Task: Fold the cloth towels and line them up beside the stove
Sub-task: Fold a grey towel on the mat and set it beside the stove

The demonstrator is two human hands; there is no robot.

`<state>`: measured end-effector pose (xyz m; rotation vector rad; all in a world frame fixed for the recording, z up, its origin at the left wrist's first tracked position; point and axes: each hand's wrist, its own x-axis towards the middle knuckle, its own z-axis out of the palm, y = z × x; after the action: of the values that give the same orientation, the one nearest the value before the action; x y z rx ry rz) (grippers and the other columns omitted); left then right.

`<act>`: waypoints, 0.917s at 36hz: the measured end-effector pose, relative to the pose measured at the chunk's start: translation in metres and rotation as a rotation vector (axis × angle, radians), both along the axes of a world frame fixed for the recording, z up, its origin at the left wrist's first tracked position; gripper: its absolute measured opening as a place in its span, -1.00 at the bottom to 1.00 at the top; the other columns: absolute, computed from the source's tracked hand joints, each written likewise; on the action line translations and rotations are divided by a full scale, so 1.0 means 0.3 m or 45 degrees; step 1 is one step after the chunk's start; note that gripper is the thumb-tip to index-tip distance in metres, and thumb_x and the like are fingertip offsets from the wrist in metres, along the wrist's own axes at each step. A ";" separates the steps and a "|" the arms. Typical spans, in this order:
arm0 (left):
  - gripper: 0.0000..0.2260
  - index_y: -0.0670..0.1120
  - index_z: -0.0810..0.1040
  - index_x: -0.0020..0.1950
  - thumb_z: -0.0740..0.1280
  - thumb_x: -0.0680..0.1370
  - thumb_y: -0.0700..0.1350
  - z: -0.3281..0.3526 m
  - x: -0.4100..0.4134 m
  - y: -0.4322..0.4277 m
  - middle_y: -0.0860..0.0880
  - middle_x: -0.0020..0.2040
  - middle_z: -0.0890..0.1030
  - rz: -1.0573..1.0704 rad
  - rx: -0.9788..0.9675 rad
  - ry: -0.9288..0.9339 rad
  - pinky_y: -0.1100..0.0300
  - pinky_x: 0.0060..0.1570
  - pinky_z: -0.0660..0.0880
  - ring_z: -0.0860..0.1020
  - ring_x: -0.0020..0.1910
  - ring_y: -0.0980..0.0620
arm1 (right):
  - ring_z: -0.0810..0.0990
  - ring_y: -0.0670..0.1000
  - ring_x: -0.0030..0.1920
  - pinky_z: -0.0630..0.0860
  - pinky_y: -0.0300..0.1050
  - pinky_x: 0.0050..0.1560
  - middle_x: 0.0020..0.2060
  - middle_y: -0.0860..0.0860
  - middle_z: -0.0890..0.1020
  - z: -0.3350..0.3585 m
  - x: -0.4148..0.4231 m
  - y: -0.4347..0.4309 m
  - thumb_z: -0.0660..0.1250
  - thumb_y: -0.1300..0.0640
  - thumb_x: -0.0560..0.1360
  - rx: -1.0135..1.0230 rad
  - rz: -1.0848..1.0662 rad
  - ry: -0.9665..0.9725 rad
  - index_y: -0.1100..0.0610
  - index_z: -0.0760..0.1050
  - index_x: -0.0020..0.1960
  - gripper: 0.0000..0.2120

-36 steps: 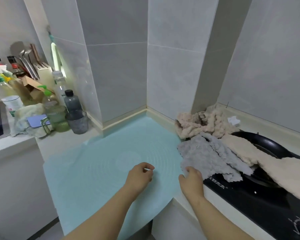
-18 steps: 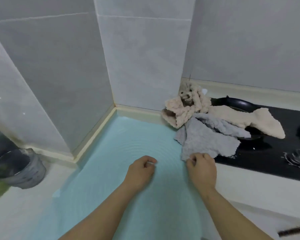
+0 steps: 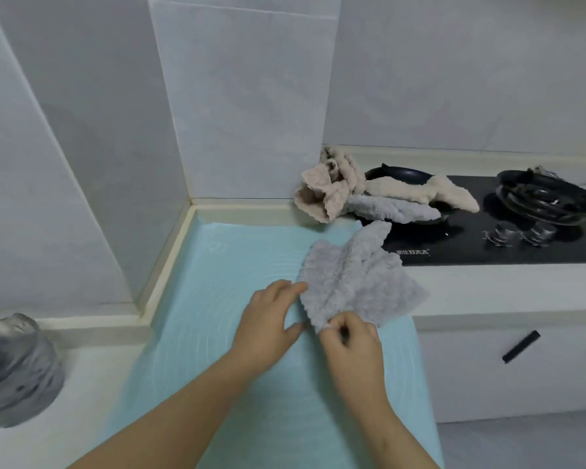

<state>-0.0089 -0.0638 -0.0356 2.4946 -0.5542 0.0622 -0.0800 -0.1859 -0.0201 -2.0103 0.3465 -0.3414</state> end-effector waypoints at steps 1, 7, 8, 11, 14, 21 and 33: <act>-0.55 0.09 0.35 0.38 0.32 0.50 -0.10 -0.007 0.005 -0.001 0.07 0.38 0.31 0.001 -0.008 -0.042 0.24 0.29 0.18 0.28 0.33 -0.03 | 0.41 0.01 -0.10 0.31 -0.21 -0.16 -0.26 0.01 0.50 -0.007 -0.011 0.009 0.18 0.01 0.28 0.019 -0.003 -0.032 0.04 0.36 -0.33 -0.90; -0.67 -0.10 0.55 0.09 0.10 0.43 -0.11 0.002 -0.016 0.013 -0.01 0.21 0.53 -0.121 -0.077 -0.221 0.14 0.20 0.32 0.39 0.25 -0.06 | 0.40 0.02 -0.21 0.30 -0.15 -0.20 -0.36 -0.04 0.47 -0.037 -0.096 0.033 0.15 0.01 0.25 -0.060 -0.022 -0.214 0.02 0.32 -0.37 -0.91; -0.71 -0.12 0.53 0.06 0.10 0.44 -0.14 0.013 -0.038 0.030 -0.05 0.14 0.55 -0.133 -0.099 -0.235 0.11 0.16 0.34 0.42 0.20 -0.08 | 0.39 0.02 -0.22 0.29 -0.15 -0.21 -0.38 -0.06 0.46 -0.038 -0.113 0.036 0.17 0.03 0.27 -0.081 -0.021 -0.228 0.02 0.30 -0.37 -0.90; -0.84 -0.12 0.48 0.01 0.16 0.51 -0.25 0.042 -0.131 0.107 -0.08 -0.01 0.58 -0.133 -0.109 -0.327 0.07 0.03 0.37 0.47 0.04 -0.11 | 0.37 0.01 -0.22 0.28 -0.14 -0.23 -0.38 -0.07 0.44 -0.031 -0.179 0.062 0.24 0.15 0.40 -0.148 -0.016 -0.241 0.06 0.30 -0.35 -0.82; -0.85 -0.09 0.47 0.04 0.16 0.53 -0.21 0.055 -0.249 0.200 -0.08 -0.10 0.59 -0.134 -0.052 -0.412 0.07 -0.09 0.38 0.48 -0.06 -0.10 | 0.36 0.01 -0.26 0.29 -0.10 -0.24 -0.38 -0.04 0.43 -0.020 -0.264 0.107 0.22 0.19 0.41 -0.185 0.009 -0.243 0.11 0.32 -0.32 -0.86; -0.87 -0.04 0.53 0.01 0.27 0.51 -0.06 0.066 -0.478 0.381 0.05 -0.28 0.51 -0.220 0.098 -0.245 0.18 -0.23 0.34 0.47 -0.22 0.00 | 0.35 -0.02 -0.32 0.29 -0.11 -0.25 -0.38 -0.03 0.43 -0.021 -0.448 0.198 0.21 0.16 0.44 -0.233 0.117 -0.163 0.12 0.31 -0.30 -0.84; -0.77 -0.10 0.48 0.17 0.12 0.58 -0.17 0.071 -0.262 0.309 -0.11 0.14 0.56 0.286 -0.089 0.034 0.18 -0.09 0.40 0.50 0.05 -0.08 | 0.37 0.10 0.24 0.33 -0.03 0.14 0.25 0.02 0.43 -0.002 -0.290 0.080 0.15 0.01 0.52 -0.605 -0.104 0.217 -0.01 0.35 0.29 -0.66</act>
<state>-0.0875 0.0288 -0.0142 2.4749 -0.2549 0.1320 -0.1669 -0.1617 -0.0208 -2.5048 0.4902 -0.3250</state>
